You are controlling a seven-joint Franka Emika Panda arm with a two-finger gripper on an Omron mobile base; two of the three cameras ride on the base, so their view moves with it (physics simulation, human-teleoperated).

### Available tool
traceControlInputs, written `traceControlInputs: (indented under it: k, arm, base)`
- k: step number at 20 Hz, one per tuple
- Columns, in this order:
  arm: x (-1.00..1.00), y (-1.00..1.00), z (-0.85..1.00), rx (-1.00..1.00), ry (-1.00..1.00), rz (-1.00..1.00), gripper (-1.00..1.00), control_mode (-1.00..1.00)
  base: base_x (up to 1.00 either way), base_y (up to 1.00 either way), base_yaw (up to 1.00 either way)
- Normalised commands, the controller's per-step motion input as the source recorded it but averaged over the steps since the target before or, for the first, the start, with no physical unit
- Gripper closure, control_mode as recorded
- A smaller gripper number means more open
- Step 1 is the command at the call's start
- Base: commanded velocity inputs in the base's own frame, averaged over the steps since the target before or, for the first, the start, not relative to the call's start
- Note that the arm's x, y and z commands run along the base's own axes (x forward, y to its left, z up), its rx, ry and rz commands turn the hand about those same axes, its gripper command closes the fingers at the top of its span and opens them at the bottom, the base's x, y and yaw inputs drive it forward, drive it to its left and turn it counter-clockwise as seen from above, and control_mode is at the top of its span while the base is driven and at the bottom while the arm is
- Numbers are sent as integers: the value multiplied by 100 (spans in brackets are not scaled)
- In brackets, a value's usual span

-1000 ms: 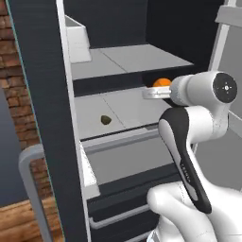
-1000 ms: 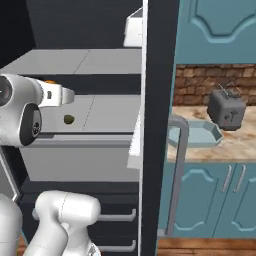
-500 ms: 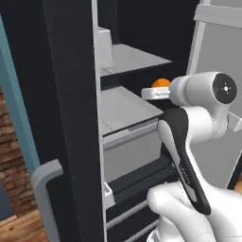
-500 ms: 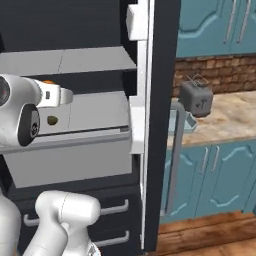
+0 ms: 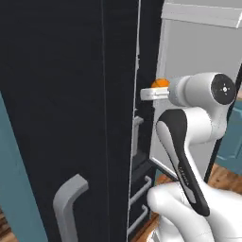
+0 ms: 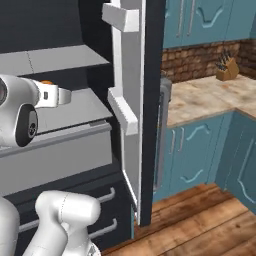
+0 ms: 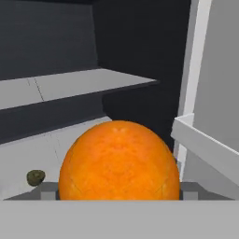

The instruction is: Pick the orange and kiwi from the fridge and place them inside the tupperware on the counter.

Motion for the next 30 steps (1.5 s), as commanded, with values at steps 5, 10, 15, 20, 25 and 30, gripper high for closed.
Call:
traceControlInputs:
  k: [5,10,15,20,25,30]
  arm:
    - [0,0,0,0,0,0,100,100]
    - [0,0,0,0,0,0,100,100]
    - [0,0,0,0,0,0,100,100]
    - [0,0,0,0,0,0,100,100]
    - [0,0,0,0,0,0,100,100]
    - [0,0,0,0,0,0,100,100]
  base:
    - [-35,-9,-53]
    - [-23,-21,-56]
    - [-6,-32,-60]
    - [-3,-35,-60]
    - [-6,-34,-59]
    - [0,-18,-54]
